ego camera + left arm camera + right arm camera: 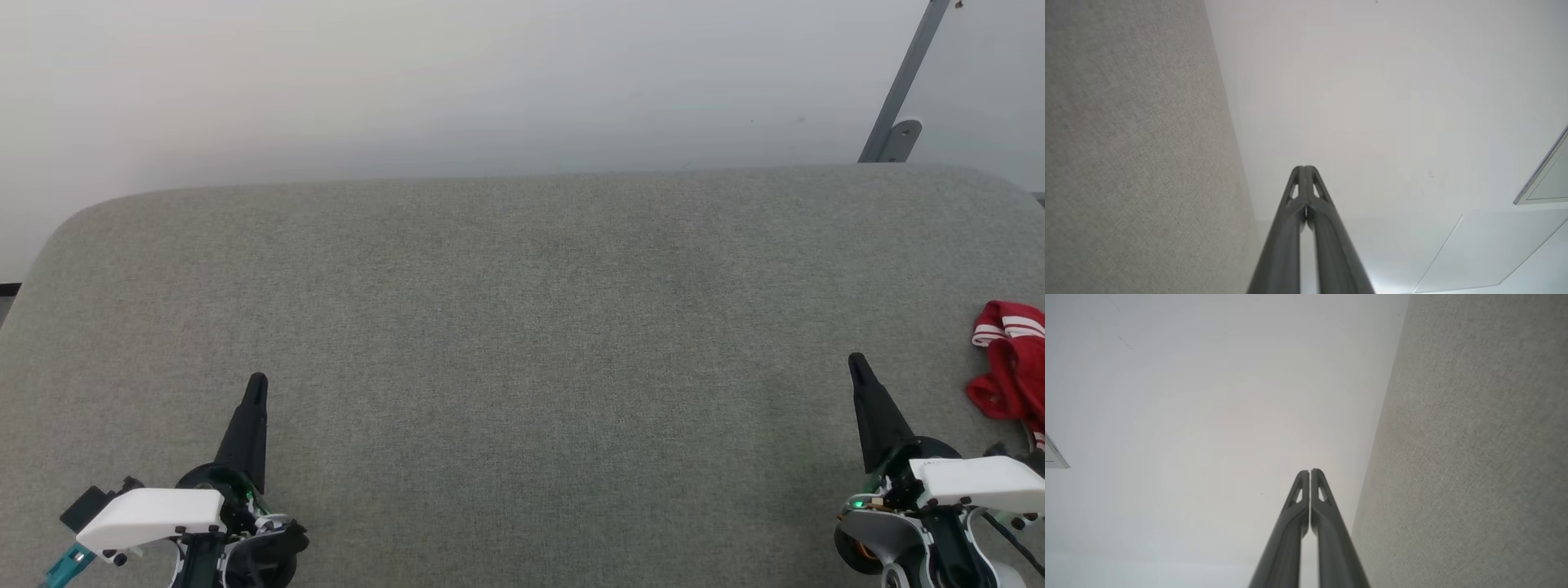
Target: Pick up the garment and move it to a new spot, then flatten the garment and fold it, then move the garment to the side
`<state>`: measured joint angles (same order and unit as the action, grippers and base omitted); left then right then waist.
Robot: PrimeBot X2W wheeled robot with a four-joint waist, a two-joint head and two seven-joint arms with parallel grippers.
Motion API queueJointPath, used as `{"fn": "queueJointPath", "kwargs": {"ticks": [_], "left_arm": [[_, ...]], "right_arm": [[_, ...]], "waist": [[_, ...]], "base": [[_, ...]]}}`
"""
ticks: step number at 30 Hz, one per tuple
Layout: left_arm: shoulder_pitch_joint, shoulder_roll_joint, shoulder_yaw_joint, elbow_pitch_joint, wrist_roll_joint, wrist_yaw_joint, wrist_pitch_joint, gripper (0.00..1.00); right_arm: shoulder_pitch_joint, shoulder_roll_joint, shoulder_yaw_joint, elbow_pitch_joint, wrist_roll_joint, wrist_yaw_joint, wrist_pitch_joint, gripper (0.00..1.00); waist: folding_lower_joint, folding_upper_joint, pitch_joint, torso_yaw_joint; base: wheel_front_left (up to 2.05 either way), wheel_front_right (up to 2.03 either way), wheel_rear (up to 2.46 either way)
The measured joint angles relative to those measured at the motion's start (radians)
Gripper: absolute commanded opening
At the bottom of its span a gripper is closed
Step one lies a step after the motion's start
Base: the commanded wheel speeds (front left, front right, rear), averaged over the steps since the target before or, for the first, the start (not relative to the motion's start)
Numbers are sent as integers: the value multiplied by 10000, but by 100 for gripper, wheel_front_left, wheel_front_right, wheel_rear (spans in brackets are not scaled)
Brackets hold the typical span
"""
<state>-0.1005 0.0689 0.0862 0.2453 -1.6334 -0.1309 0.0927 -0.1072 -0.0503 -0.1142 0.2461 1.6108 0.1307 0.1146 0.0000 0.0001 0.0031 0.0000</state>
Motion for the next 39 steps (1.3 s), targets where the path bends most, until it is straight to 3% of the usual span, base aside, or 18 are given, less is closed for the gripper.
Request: {"fn": "queueJointPath", "kwargs": {"ticks": [39], "left_arm": [[-6,-65,107,4,59,0,82,0]], "right_arm": [[-1,0,6,6,0,0,0,0]], "waist": [[0,0,0,0]], "base": [[0,0,0]]}}
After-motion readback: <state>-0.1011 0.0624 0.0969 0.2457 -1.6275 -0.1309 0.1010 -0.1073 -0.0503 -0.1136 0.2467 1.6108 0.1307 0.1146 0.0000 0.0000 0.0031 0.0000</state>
